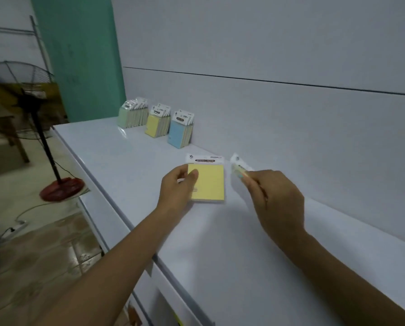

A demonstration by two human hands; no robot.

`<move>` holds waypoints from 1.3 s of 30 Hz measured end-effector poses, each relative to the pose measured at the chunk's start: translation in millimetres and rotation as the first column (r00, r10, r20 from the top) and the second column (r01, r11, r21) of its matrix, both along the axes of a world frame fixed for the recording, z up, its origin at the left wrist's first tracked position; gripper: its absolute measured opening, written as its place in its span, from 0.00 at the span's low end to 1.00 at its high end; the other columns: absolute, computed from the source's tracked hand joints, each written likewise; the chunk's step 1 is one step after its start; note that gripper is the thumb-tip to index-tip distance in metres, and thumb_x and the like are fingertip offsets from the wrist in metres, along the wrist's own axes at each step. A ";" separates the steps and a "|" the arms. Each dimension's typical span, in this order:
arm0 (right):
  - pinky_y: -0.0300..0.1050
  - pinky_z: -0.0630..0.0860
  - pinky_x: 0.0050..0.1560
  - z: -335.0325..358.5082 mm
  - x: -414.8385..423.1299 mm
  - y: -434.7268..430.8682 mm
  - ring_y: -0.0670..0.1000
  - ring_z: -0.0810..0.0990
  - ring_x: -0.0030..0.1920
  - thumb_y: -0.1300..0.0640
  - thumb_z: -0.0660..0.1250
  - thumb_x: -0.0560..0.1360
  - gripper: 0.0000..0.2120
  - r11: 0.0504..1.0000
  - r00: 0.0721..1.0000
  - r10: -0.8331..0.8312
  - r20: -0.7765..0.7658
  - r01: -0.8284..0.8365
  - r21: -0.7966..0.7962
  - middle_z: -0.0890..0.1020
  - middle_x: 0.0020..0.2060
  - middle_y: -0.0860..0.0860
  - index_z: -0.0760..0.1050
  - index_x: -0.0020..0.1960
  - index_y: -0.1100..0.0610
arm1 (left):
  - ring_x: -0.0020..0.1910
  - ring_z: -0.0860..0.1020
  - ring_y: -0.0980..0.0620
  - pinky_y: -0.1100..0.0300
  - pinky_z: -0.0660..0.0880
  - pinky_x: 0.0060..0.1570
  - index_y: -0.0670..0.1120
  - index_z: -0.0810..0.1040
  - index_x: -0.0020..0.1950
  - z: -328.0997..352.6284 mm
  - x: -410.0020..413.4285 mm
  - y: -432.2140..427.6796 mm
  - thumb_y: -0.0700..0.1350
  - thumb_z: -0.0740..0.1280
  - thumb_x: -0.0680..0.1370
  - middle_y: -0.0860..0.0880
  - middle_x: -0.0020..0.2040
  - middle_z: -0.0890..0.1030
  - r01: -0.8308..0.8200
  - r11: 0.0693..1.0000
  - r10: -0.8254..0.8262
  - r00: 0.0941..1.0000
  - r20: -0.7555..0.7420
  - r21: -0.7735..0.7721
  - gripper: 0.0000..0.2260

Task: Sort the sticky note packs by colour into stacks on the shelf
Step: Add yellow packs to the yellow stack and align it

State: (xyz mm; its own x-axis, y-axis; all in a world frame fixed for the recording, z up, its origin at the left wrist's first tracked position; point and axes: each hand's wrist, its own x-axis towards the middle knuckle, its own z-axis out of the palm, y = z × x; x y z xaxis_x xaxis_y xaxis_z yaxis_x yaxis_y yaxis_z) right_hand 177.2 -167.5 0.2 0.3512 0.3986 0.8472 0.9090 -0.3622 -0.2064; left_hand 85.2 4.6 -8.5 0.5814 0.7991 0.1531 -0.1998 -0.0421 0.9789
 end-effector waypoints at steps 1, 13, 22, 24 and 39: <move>0.48 0.77 0.40 -7.4 -9.9 6.7 0.57 0.81 0.43 0.47 0.59 0.78 0.16 0.988 0.995 0.097 -0.004 -0.097 -0.119 0.84 0.44 0.53 0.81 0.50 0.55 | 0.38 0.77 0.52 0.63 0.77 0.33 0.44 0.78 0.49 1.2 -0.2 -0.8 0.39 0.65 0.77 0.45 0.45 0.78 0.033 0.997 -0.032 0.999 0.020 -0.067 0.04; 0.55 0.72 0.57 -18.6 -2.8 17.6 0.56 0.78 0.55 0.43 0.67 0.73 0.21 0.975 0.950 0.012 -0.311 -0.081 -0.209 0.81 0.55 0.52 0.76 0.58 0.56 | 0.41 0.82 0.48 0.55 0.78 0.31 0.45 0.67 0.57 -1.9 0.4 -0.4 0.29 0.67 0.73 0.42 0.49 0.80 0.178 0.982 -0.164 0.973 0.164 -0.069 0.18; 0.62 0.52 0.71 -13.5 7.9 18.5 0.47 0.74 0.61 0.25 0.57 0.65 0.24 0.889 0.786 -0.159 -0.597 -0.149 -0.433 0.79 0.57 0.41 0.76 0.52 0.38 | 0.47 0.83 0.45 0.44 0.79 0.50 0.44 0.77 0.56 0.6 -3.2 -2.8 0.40 0.73 0.71 0.44 0.49 0.84 0.211 0.976 -0.212 0.977 0.022 0.045 0.14; 0.62 0.58 0.69 -13.3 8.6 19.1 0.49 0.75 0.60 0.28 0.57 0.65 0.27 0.908 0.763 -0.161 -0.626 -0.135 -0.397 0.80 0.57 0.41 0.75 0.58 0.39 | 0.49 0.82 0.47 0.45 0.78 0.53 0.47 0.77 0.57 0.4 -2.4 -2.4 0.47 0.73 0.69 0.47 0.50 0.84 0.197 0.966 -0.185 0.979 -0.088 0.167 0.18; 0.46 0.79 0.45 22.7 -69.6 94.4 0.53 0.81 0.46 0.55 0.65 0.77 0.10 0.952 0.335 0.307 -0.891 -0.096 0.292 0.81 0.48 0.57 0.75 0.55 0.59 | 0.55 0.79 0.50 0.48 0.77 0.56 0.50 0.67 0.61 15.7 -43.2 32.0 0.44 0.75 0.65 0.49 0.57 0.79 0.324 0.937 -0.317 0.945 -0.075 0.130 0.28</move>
State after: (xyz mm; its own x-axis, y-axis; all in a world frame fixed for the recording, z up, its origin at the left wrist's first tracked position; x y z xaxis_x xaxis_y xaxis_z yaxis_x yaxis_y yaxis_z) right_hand 107.7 -73.1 22.9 0.8734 0.4771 0.0983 0.1456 -0.0630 -0.9873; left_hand 42.0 36.6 7.2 0.8135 0.5419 0.2112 -0.1737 -0.1202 0.9774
